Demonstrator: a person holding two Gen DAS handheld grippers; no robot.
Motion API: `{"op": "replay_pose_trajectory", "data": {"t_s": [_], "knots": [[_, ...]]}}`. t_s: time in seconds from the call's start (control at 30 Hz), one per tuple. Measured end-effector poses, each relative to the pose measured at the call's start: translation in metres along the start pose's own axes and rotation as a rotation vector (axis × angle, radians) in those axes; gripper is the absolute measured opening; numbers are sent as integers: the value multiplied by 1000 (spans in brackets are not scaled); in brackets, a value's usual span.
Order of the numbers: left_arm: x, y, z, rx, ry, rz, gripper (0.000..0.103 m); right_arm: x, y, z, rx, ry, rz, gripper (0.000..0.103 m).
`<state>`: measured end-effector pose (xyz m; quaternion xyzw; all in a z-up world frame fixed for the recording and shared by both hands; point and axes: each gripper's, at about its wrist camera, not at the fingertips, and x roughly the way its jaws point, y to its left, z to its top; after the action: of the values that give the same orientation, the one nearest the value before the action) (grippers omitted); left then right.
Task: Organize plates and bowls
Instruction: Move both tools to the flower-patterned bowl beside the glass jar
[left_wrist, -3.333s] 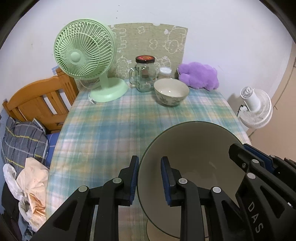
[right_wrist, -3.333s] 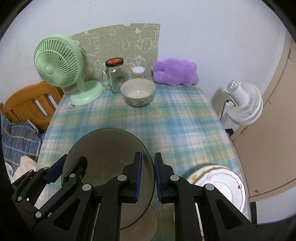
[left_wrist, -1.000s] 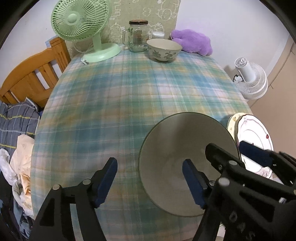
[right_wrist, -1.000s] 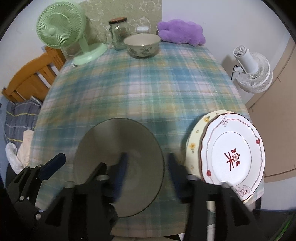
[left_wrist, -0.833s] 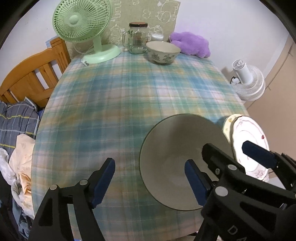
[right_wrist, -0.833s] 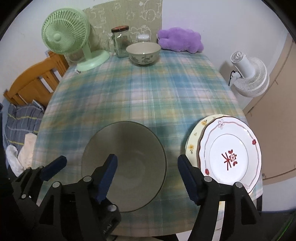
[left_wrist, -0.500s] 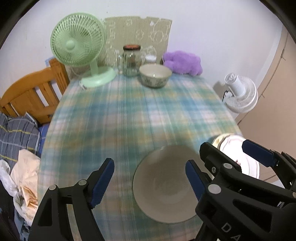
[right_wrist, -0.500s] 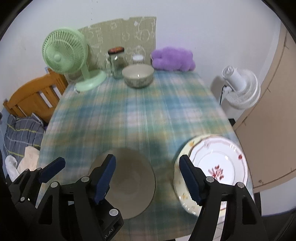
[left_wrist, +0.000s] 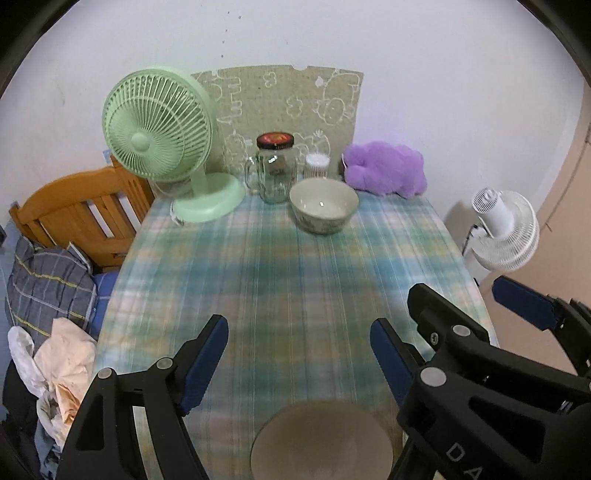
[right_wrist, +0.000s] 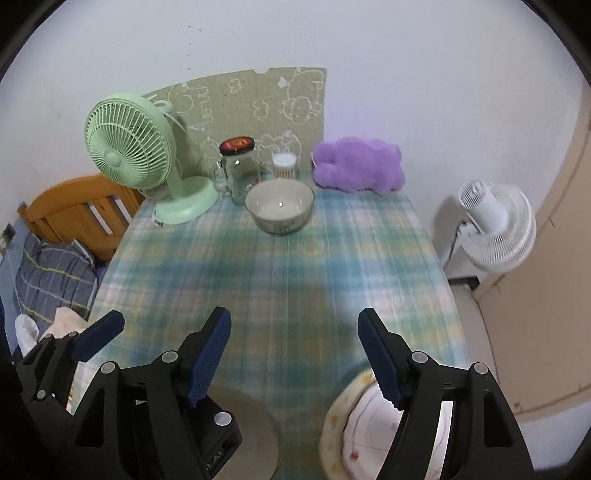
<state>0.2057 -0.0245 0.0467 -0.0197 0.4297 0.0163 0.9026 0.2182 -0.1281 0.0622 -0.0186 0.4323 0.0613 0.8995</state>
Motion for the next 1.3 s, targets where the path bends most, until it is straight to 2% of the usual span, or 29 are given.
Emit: {"op": "replay_pose_trajectory", "data": {"t_s": [0.37, 0.6, 0.8, 0.93, 1.1, 1.3], "knots": [[52, -23, 62, -68, -43, 91, 81, 55, -29, 70, -81, -37, 54, 74], [95, -26, 99, -107, -48, 134, 80, 98, -38, 111, -76, -48, 86, 74], [124, -24, 123, -100, -58, 179, 79, 133, -41, 139, -59, -44, 105, 75], [147, -23, 134, -103, -73, 163, 76, 156, -42, 153, -50, -40, 107, 75], [183, -20, 143, -116, -36, 151, 72, 193, -44, 164, -34, -20, 107, 75], [223, -20, 148, -63, 7, 178, 67, 239, -43, 167, -19, 20, 104, 74]]}}
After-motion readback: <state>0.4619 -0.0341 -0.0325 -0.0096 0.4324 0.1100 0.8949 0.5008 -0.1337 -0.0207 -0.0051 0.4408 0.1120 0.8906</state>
